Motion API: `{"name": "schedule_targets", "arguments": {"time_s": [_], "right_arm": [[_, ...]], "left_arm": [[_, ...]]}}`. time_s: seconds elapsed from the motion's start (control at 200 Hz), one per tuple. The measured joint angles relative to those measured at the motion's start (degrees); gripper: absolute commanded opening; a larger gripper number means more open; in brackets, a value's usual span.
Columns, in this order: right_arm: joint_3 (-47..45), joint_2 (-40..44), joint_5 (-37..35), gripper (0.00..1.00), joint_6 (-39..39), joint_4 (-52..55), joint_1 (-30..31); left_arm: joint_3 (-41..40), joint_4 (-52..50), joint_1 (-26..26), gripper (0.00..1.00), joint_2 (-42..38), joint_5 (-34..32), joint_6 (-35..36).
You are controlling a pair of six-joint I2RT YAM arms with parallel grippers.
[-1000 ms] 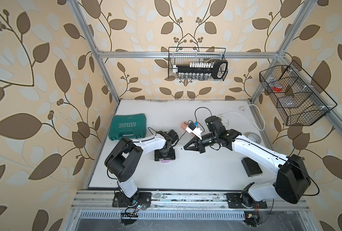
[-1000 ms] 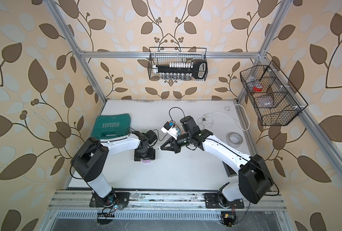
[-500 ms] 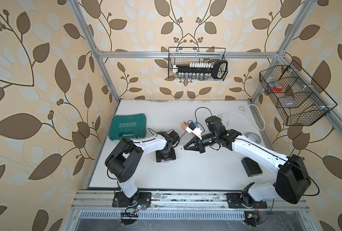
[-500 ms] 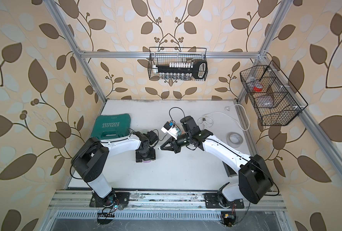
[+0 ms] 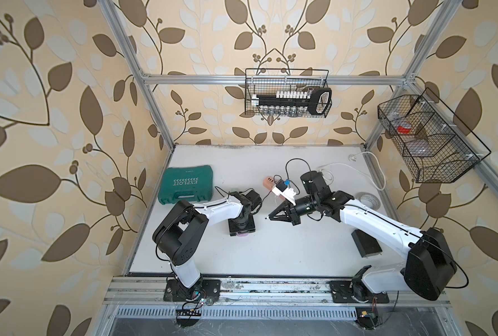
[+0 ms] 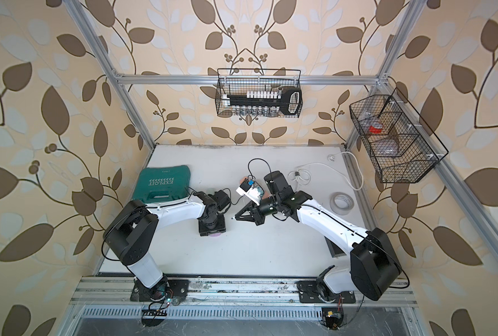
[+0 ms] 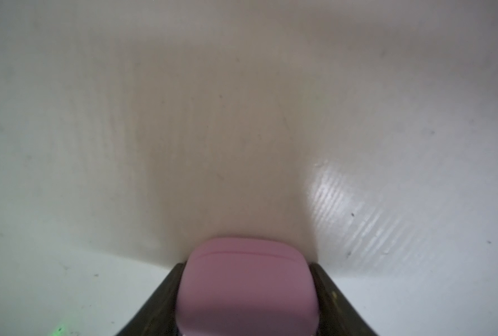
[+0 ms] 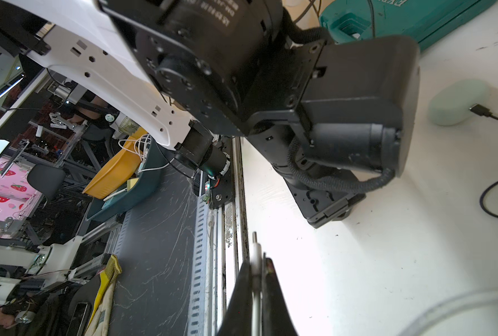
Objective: Charge the bluetooth headset
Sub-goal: Pick up the bluetooth headset from the center of the board, then insert the charging cable into the bluetooth headset.
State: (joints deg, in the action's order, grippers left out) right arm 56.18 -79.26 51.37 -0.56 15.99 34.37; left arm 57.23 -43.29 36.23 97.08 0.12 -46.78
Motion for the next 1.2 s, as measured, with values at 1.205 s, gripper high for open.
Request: {"name": "schedule_targets", "arguments": {"time_s": [1.205], "right_arm": [[-7.10,-14.82,-44.63,0.07,-27.19,-56.68,21.88]], "left_arm": [[-1.09,-2.12,-8.44,0.27,-44.96,-8.59,-25.40]]}}
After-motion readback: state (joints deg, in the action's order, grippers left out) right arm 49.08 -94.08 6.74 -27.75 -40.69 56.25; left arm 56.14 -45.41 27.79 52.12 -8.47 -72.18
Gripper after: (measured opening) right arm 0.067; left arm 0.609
